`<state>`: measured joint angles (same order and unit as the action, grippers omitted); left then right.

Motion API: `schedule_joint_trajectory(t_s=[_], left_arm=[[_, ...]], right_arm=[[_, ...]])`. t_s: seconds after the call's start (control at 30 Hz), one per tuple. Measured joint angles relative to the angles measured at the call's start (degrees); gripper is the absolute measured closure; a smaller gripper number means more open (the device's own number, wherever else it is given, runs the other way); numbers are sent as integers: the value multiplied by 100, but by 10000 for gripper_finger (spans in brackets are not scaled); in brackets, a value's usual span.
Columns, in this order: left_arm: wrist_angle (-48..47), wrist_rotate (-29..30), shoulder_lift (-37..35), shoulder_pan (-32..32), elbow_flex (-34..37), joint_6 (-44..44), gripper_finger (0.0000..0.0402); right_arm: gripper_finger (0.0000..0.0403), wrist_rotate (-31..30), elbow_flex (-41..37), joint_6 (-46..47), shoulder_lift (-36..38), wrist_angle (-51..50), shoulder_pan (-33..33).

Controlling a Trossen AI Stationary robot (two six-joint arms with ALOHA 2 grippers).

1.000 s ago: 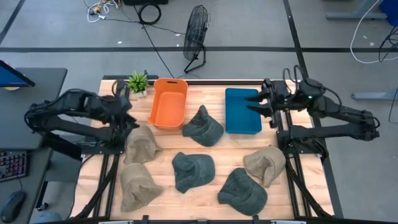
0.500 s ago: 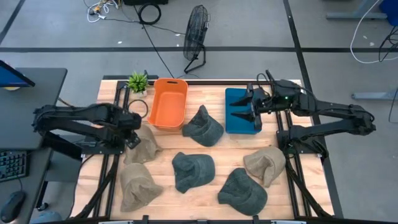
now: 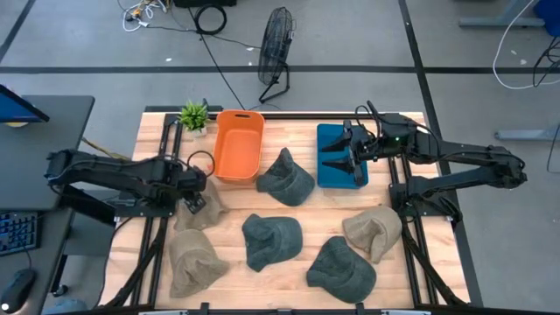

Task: Pick & Place hat
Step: Put the top left brown cap into the orange bin

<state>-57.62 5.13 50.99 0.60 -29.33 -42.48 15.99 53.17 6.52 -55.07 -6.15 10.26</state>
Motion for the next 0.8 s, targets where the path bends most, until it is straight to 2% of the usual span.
schedule_joint_trajectory(t_s=[0.13,0.33,0.57,0.8], left_arm=[[188,44,-1,0,159,116,249],[99,89,1,-3,105,-3,383],[71,-82,4,0,-90,-77,395],[-495,-272,8,2,-1229,-57,397]], right_arm=[[207,-4,0,0,0,26,2],[207,-4,0,9,0,91,2],[207,-4,0,103,2,108,1],[207,-7,0,220,2,172,2]])
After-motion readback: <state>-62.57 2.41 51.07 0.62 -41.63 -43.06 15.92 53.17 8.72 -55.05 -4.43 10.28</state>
